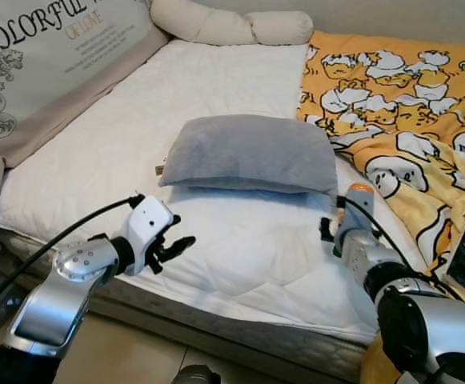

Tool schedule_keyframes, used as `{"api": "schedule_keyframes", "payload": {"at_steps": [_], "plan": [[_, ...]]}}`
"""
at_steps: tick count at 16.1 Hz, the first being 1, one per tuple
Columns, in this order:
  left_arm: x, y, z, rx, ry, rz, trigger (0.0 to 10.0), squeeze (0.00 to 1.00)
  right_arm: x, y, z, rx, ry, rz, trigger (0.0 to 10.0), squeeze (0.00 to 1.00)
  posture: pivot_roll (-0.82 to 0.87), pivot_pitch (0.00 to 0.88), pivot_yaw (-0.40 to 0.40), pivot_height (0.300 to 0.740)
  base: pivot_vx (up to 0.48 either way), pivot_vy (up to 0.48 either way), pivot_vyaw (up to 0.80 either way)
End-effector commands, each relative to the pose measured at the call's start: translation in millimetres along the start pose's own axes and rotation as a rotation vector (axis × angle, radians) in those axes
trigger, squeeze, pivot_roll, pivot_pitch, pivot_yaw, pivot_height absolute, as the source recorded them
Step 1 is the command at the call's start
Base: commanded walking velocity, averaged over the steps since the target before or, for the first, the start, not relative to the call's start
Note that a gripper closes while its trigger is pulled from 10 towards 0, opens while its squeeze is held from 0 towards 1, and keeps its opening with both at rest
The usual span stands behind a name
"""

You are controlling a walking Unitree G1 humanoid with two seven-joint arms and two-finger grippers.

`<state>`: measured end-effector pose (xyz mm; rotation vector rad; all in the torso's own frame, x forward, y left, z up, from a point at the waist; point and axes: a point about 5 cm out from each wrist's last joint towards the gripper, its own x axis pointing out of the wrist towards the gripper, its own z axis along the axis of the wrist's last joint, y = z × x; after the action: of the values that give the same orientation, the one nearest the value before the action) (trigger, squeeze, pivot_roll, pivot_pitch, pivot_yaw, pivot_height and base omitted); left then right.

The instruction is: Clean up the room

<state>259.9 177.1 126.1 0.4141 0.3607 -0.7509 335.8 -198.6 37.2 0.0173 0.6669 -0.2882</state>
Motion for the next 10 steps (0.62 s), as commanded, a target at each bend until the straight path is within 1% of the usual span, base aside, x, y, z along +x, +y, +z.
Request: {"api": "schedule_keyframes", "payload": {"at_steps": [1,3,5,6,7,8,9,10], "plan": [[-2.0,-1.8,2,0.008,0.006,-0.016,10.0,0.0,0.3,-3.0,-7,0.009,0.029,-0.012,10.0,0.0,0.35,0.0,0.05,0.74,0.0,0.0,0.0],[-4.5,-3.6,2,0.009,0.013,-0.025,10.0,0.0,0.8,-7.6,-8,0.019,0.032,-0.028,10.0,0.0,0.37,0.0,0.057,0.74,0.0,0.0,0.0],[-10.4,-5.3,2,0.006,0.024,-0.032,10.0,0.0,1.2,-12.1,-10,0.056,0.033,-0.034,10.0,0.0,0.39,0.002,0.066,0.74,0.0,0.0,0.0],[-13.5,-5.7,1,0.004,0.031,-0.034,10.0,0.0,1.3,-12.1,-12,0.079,0.038,-0.024,10.0,0.0,0.39,0.003,0.069,0.74,0.0,0.0,0.0],[-13.8,-5.7,1,0.003,0.034,-0.034,10.0,0.0,1.3,-12.3,-13,0.081,0.04,-0.024,10.0,0.0,0.39,0.003,0.069,0.74,0.0,0.0,0.0],[-15.5,-5.1,1,0.002,0.039,-0.037,10.0,0.0,1.3,-13.1,-16,0.086,0.049,-0.023,4.9,0.0,0.4,0.007,0.075,0.74,0.0,0.0,0.0],[-16.2,-4.6,1,0.003,0.041,-0.039,10.0,0.0,1.2,-13.5,-18,0.084,0.054,-0.025,4.1,0.0,0.4,0.008,0.076,0.74,0.0,0.0,0.0],[-17.3,-3.4,1,0.003,0.044,-0.042,10.0,0.0,1.2,-13.2,-19,0.098,0.059,-0.026,1.0,0.0,0.41,0.009,0.078,0.74,0.0,0.0,0.0]]}}
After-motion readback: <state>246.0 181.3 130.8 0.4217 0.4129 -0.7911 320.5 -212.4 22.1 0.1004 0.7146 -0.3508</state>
